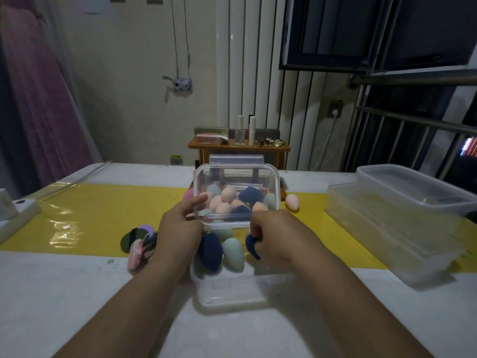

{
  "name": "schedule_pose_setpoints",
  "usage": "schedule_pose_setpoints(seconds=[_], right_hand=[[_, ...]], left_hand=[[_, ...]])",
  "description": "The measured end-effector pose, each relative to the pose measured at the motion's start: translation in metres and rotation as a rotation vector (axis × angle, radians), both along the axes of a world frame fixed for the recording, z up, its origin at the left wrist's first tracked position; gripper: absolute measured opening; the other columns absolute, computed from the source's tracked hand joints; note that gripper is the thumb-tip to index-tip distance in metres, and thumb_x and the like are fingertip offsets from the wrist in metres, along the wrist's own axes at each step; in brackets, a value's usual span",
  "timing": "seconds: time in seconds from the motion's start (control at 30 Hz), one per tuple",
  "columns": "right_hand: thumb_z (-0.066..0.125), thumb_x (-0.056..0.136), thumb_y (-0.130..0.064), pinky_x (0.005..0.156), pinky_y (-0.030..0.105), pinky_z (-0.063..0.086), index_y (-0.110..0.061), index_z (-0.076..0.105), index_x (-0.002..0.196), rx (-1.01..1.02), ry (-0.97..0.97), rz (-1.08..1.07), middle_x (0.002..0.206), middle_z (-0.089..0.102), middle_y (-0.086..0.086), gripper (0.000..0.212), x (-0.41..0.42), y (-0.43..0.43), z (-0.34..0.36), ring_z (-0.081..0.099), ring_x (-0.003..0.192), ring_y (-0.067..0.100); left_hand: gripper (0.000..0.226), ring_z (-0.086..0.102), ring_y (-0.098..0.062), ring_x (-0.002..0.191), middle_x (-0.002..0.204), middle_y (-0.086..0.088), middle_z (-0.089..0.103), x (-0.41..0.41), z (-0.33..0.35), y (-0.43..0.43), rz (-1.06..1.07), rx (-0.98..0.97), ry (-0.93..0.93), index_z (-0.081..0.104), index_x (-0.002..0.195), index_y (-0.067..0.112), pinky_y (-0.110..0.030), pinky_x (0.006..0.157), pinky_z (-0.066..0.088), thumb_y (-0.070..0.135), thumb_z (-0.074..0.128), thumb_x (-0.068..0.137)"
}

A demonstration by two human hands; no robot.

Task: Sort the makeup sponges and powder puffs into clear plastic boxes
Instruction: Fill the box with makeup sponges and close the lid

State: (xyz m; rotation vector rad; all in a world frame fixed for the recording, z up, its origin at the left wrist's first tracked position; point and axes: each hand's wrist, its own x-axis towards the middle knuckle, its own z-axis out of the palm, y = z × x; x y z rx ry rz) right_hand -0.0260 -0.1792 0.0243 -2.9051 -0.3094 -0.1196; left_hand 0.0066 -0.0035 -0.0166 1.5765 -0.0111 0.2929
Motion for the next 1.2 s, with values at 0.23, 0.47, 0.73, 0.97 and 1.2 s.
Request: schedule_pose_setpoints(seconds=[0.23,0.47,0.73,0.97,1.2], right_hand=[[0.059,0.091,-0.02,0.077,0.033,0.053,-0.02,0.057,0.098,-0.071,0.043,-0.008,0.112,0.058,0.008,0.007,0.012,0.008,-0.015,0.06,0.095,0.028],[0.06,0.089,-0.023,0.084,0.037,0.054,-0.018,0.066,0.099,-0.048,0.059,-0.007,0.111,0.061,0.008,0.012,0.014,0.007,-0.018,0.061,0.096,0.028],[0.066,0.09,-0.02,0.077,0.031,0.053,-0.025,0.067,0.098,0.232,-0.066,-0.061,0.096,0.061,-0.005,0.01,0.005,-0.008,-0.01,0.058,0.091,0.018],[0.065,0.081,-0.009,0.066,0.027,0.051,-0.032,0.062,0.075,0.473,-0.193,-0.226,0.091,0.064,-0.003,0.024,0.016,-0.032,-0.018,0.059,0.081,0.013],[0.064,0.083,-0.006,0.06,0.024,0.043,-0.028,0.062,0.074,0.563,-0.244,-0.297,0.081,0.065,-0.005,0.024,0.023,-0.045,-0.026,0.058,0.076,0.013]], left_hand=[[0.065,0.064,-0.007,0.095,0.104,0.01,0.068,0.003,-0.003,0.0,0.008,0.006,-0.004,0.068,0.11,0.029,-0.031,0.08,0.058,-0.024,0.05,0.076],[0.065,0.063,-0.002,0.09,0.101,0.012,0.067,0.002,-0.002,0.0,0.004,-0.002,-0.001,0.068,0.112,0.027,-0.023,0.074,0.058,-0.024,0.048,0.078],[0.066,0.064,-0.005,0.093,0.104,0.012,0.067,0.003,-0.004,0.0,0.002,-0.003,-0.001,0.068,0.108,0.032,-0.026,0.073,0.058,-0.024,0.048,0.078],[0.065,0.065,0.003,0.082,0.097,0.015,0.068,0.001,-0.003,0.0,0.005,-0.015,-0.011,0.068,0.104,0.034,-0.015,0.063,0.055,-0.023,0.05,0.079],[0.064,0.063,-0.007,0.099,0.109,0.011,0.067,0.002,-0.004,0.001,-0.015,-0.029,-0.017,0.068,0.105,0.035,-0.023,0.074,0.056,-0.022,0.053,0.08]])
